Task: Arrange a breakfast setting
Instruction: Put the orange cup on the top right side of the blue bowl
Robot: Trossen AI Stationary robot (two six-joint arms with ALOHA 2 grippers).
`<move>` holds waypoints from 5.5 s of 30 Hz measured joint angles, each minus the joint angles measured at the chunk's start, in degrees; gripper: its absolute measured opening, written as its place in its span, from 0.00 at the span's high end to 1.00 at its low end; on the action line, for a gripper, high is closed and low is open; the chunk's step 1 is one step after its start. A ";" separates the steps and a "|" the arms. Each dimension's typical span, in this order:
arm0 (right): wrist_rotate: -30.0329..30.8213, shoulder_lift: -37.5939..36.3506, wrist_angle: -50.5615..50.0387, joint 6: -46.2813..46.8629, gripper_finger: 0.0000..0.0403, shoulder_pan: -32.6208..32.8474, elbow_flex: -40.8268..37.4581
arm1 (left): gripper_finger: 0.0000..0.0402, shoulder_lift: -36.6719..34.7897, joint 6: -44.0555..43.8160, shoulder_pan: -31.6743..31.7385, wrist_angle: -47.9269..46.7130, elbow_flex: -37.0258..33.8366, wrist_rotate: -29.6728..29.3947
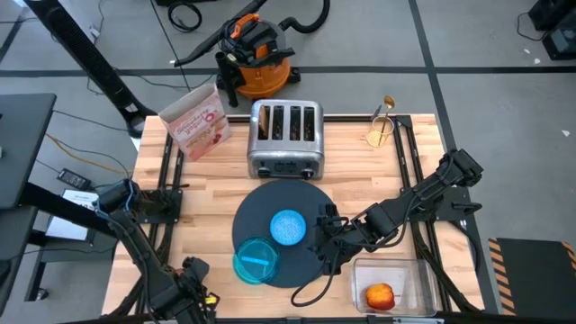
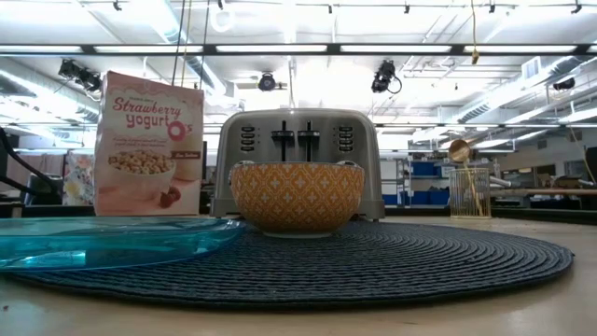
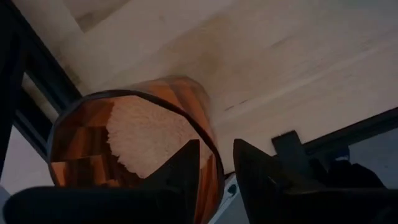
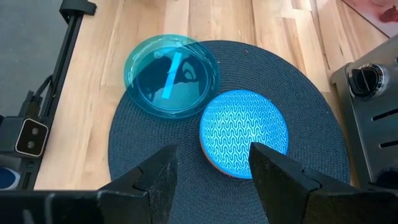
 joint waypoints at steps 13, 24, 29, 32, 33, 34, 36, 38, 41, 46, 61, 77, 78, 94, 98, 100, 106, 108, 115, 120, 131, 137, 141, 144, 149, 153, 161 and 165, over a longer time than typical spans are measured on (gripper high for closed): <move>-0.02 0.00 -0.02 0.00 0.49 0.02 0.00 | 0.87 0.93 1.42 -0.57 0.42 -0.02 1.87; -0.06 -0.93 -0.02 -1.49 0.49 0.35 0.00 | 0.97 0.95 8.70 0.24 -6.15 5.51 2.65; -0.04 -3.32 -0.02 -1.20 0.49 0.91 0.02 | 0.97 0.93 20.36 2.42 -15.86 14.18 -0.81; -0.04 -4.86 -0.90 0.53 0.49 1.44 0.02 | 0.97 0.93 30.48 5.01 -18.26 18.39 -4.13; -0.04 -5.45 -1.93 1.58 0.49 1.65 0.02 | 0.97 0.93 34.30 6.15 -18.48 19.48 -5.02; -0.04 -6.08 -3.49 2.94 0.49 1.91 0.02 | 0.97 0.93 38.52 7.33 -18.53 20.45 -6.07; -0.04 -7.38 -8.09 6.47 0.49 2.55 0.02 | 0.97 0.93 47.34 9.86 -18.18 22.05 -8.15; -0.04 -8.54 -12.96 10.68 0.49 3.44 0.02 | 0.97 0.93 55.80 12.58 -17.93 23.59 -10.08; -0.04 -9.94 -19.46 17.12 0.49 5.40 0.02 | 0.97 0.93 68.08 17.45 -17.74 25.87 -11.51; -0.06 -10.23 -27.51 26.16 0.49 9.02 0.04 | 0.97 0.89 87.04 26.32 -15.85 28.07 -12.31; -2.39 -9.99 -29.31 38.14 0.49 7.68 0.04 | 0.97 2.70 133.59 45.82 -0.38 28.24 -9.47; -14.67 -9.97 -38.90 41.59 0.49 -0.44 0.02 | 0.97 14.60 158.90 54.62 5.71 28.22 -10.41; -14.67 -9.97 -38.69 41.62 0.49 -0.77 0.02 | 0.97 15.29 158.92 55.08 5.71 28.22 -10.47; -11.69 -9.94 -36.85 39.75 0.49 -2.56 0.02 | 0.97 19.66 157.78 55.64 3.65 28.22 -13.69; -11.54 -9.94 -36.81 38.96 0.49 -2.89 0.02 | 0.97 19.66 157.99 54.52 5.57 28.22 -13.51; -11.54 -9.94 -36.63 38.43 0.49 -2.91 0.02 | 0.97 19.66 158.02 54.07 6.45 28.22 -13.46; -11.54 -9.94 -36.37 37.94 0.49 -2.91 0.02 | 0.97 19.66 157.98 53.70 5.01 28.22 -13.27; -11.54 -9.94 -35.95 37.94 0.49 -2.91 0.02 | 0.97 19.66 157.96 53.70 5.52 28.22 -13.35; -11.56 -9.94 -34.06 38.52 0.49 -2.91 0.02 | 0.95 19.90 157.43 53.77 4.79 28.22 -11.88; -11.56 -9.94 -33.97 39.89 0.49 -2.84 0.02 | 0.96 20.22 157.42 53.70 4.82 28.22 -11.95; -11.54 -9.94 -32.37 37.78 0.46 -3.63 0.02 | 0.91 20.21 157.35 53.70 4.84 28.22 -11.90; -11.41 -9.94 -30.45 36.09 0.44 -4.79 0.02 | 0.88 20.15 157.32 53.74 5.06 28.22 -11.83; -11.41 -9.94 -30.11 35.04 0.43 -5.14 0.02 | 0.84 20.12 156.30 53.77 4.99 28.22 -11.10; -11.00 -9.94 -29.93 34.44 0.43 -5.17 0.02 | 0.82 20.12 155.85 53.77 5.01 28.22 -10.92; -9.90 -9.94 -29.53 32.37 0.42 -5.16 0.02 | 0.75 20.12 154.35 53.77 4.80 28.22 -10.86; -8.52 -9.94 -29.58 31.68 0.40 -5.14 0.02 | 0.68 19.45 153.00 53.77 4.35 28.24 -10.83; -5.08 -9.92 -29.97 24.40 0.27 -5.14 0.02 | 0.54 16.19 149.86 53.80 -0.78 28.26 -10.83; -3.63 -9.70 -28.97 14.41 0.23 -5.25 0.02 | 0.52 12.78 144.06 54.63 -8.23 28.23 -10.92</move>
